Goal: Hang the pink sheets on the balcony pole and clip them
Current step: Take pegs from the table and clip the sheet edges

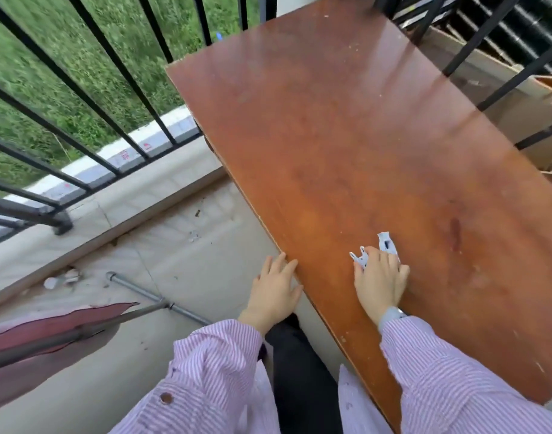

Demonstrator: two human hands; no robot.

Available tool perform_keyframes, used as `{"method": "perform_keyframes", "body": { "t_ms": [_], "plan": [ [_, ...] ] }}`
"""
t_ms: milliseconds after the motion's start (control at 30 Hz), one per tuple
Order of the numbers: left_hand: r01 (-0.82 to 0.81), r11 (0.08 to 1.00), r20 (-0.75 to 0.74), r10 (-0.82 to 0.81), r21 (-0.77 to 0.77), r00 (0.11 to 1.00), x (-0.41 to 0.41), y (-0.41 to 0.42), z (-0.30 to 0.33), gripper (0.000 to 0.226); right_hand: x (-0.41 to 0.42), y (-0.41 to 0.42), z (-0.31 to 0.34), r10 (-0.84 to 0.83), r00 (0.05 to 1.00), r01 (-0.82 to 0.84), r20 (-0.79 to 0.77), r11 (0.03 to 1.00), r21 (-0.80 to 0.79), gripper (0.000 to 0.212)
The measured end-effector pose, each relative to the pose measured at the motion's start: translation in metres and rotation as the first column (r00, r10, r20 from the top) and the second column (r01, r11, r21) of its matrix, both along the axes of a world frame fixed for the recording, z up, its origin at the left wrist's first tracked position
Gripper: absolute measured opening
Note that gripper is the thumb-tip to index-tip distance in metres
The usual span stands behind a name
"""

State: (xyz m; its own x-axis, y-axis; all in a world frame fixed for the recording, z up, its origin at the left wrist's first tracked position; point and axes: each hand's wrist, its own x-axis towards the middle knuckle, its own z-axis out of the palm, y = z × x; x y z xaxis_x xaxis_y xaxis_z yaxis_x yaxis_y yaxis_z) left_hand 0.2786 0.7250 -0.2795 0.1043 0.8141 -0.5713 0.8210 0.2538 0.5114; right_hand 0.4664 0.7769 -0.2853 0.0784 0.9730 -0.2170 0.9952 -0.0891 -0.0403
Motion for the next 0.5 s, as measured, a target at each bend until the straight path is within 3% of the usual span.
{"method": "perform_keyframes", "body": {
  "t_ms": [100,200,267,367,500],
  "plan": [
    [-0.239,0.968,0.045,0.236,0.072,0.971,-0.025,-0.007,0.006,0.049,-0.019,-0.001,0.005,0.042,0.995,-0.043,-0.087,0.999,-0.009,0.036],
    [-0.527,0.832,0.088,0.52,0.173,0.85,-0.059,-0.023,0.017,0.042,-0.066,-0.008,0.016,0.088,0.914,-0.123,-0.395,0.99,-0.064,0.041],
    [-0.656,0.727,0.008,0.669,0.205,0.743,-0.087,-0.043,0.027,0.038,-0.108,-0.016,0.023,0.124,0.816,-0.221,-0.564,0.969,-0.107,0.04],
    [-0.82,0.531,-0.127,0.847,0.215,0.516,-0.132,-0.088,0.039,0.035,-0.171,-0.031,0.026,0.219,0.723,-0.408,-0.655,0.901,-0.149,0.034],
    [-0.943,0.114,-0.082,0.992,0.314,0.093,-0.19,-0.154,0.058,0.021,-0.255,-0.056,0.04,0.283,0.626,-0.604,-0.727,0.765,-0.223,0.036]
  ]
}}
